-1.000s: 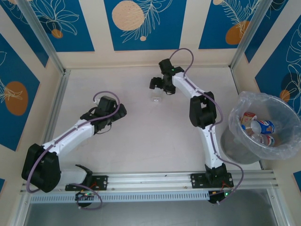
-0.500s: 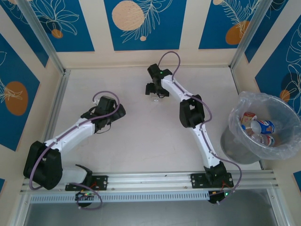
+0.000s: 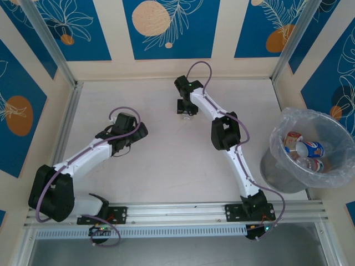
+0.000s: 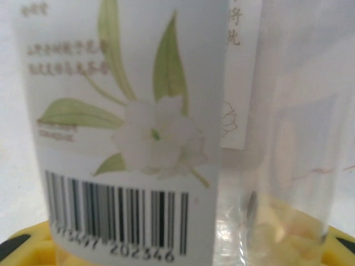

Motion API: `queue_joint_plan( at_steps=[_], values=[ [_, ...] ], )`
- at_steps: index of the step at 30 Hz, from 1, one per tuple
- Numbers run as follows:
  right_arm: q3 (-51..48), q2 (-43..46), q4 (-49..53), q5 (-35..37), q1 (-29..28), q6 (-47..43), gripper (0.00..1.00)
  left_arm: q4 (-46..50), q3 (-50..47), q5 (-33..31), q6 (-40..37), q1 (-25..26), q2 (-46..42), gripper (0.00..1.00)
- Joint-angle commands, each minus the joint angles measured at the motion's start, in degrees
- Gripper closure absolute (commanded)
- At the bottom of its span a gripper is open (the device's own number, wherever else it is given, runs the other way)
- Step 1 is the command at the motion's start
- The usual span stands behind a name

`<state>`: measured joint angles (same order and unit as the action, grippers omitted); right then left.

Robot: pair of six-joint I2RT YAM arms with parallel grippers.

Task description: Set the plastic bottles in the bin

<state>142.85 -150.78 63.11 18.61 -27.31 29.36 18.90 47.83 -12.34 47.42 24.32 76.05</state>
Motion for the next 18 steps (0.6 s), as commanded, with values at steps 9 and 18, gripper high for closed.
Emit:
queue_joint_plan(
  at_steps=[9,18],
  values=[
    [-5.7,7.8,-2.4,0.1,-1.1,-3.3,0.6,-1.1,0.3,2.4,-0.5,-1.1,0.1,0.0],
    [-17.2,19.5,-8.9,1.5,-2.4,-3.8,0.6,-1.3,-0.4,3.3,0.2,-1.1,-1.4,0.0]
  ],
)
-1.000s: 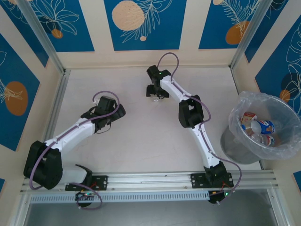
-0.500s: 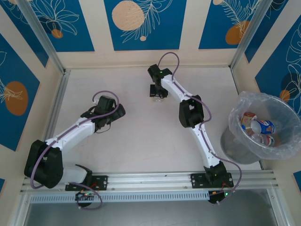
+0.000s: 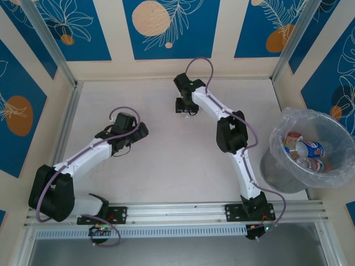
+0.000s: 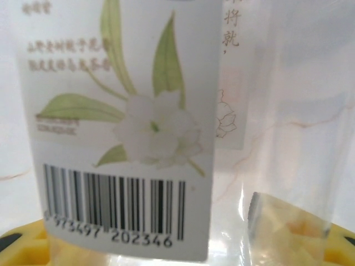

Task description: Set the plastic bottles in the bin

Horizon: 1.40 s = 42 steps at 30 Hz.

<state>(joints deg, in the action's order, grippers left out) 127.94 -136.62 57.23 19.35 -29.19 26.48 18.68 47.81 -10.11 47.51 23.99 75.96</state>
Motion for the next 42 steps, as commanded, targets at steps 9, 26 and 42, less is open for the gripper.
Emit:
queue_joint_plan(
  at_steps=[9,26,42],
  values=[
    [-18.1,20.8,-11.7,0.7,-1.9,-2.0,0.6,-4.8,-1.8,4.9,-2.9,-0.8,-3.8,0.0],
    [-41.5,55.3,-18.7,-2.8,1.0,-3.0,0.63,-13.1,-2.1,12.4,-2.8,-0.7,-1.5,0.0],
    [-44.7,76.0,-7.9,1.1,12.6,-6.5,0.63,-26.9,0.6,25.2,-13.2,6.1,0.1,0.0]
  ],
)
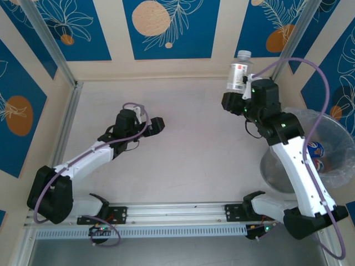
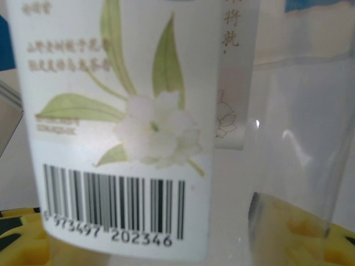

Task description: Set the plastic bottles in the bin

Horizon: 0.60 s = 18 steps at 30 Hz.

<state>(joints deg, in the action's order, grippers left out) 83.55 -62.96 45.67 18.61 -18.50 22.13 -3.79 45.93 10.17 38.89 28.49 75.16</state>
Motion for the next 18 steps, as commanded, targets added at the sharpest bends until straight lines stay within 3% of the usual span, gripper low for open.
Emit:
queue_joint_plan(
  at_steps=[1,14,18],
  values=[
    [-0.1,2.9,4.4,2.1,2.9,-2.4,0.63,-5.1,2.8,5.7,-5.1,1.9,1.0,0.0],
    [5.4,6.7,15.4,3.9,24.0,-6.7,0.63,-7.8,4.3,8.4,-6.8,3.3,3.3,0.0],
    [4.9,8.5,17.2,16.1,25.7,-6.6,0.64,-7.0,4.8,7.9,-7.1,3.3,3.6,0.0]
  ],
)
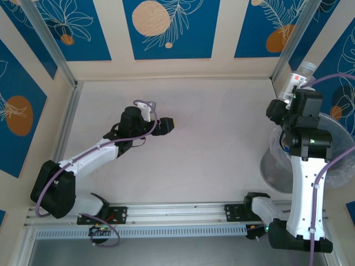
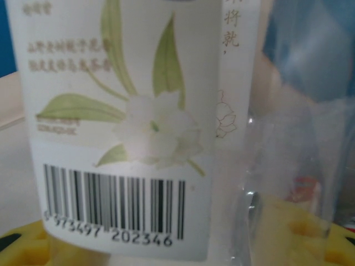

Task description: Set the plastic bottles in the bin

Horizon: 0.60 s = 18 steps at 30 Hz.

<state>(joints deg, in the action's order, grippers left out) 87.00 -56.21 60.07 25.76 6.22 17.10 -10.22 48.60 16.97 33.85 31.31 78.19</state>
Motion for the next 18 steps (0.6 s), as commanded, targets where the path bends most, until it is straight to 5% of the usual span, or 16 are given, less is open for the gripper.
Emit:
queue_joint_plan(
  at_steps=[1,8,15,18],
  values=[
    [1.0,2.3,2.6,11.9,1.1,-1.9,0.64,-0.2,2.5,1.2,-2.2,0.5,0.7,0.0],
    [-6.8,5.5,-1.0,29.8,4.3,-0.9,0.59,3.2,7.0,2.4,-4.6,0.5,3.3,0.0],
    [-17.5,7.3,-11.1,35.3,10.2,-1.6,0.58,4.3,11.8,5.8,-4.8,0.5,6.7,0.0],
    [-17.6,6.1,-10.2,30.4,14.5,1.5,0.55,4.8,12.9,6.3,-4.8,0.5,7.9,0.0]
  ],
)
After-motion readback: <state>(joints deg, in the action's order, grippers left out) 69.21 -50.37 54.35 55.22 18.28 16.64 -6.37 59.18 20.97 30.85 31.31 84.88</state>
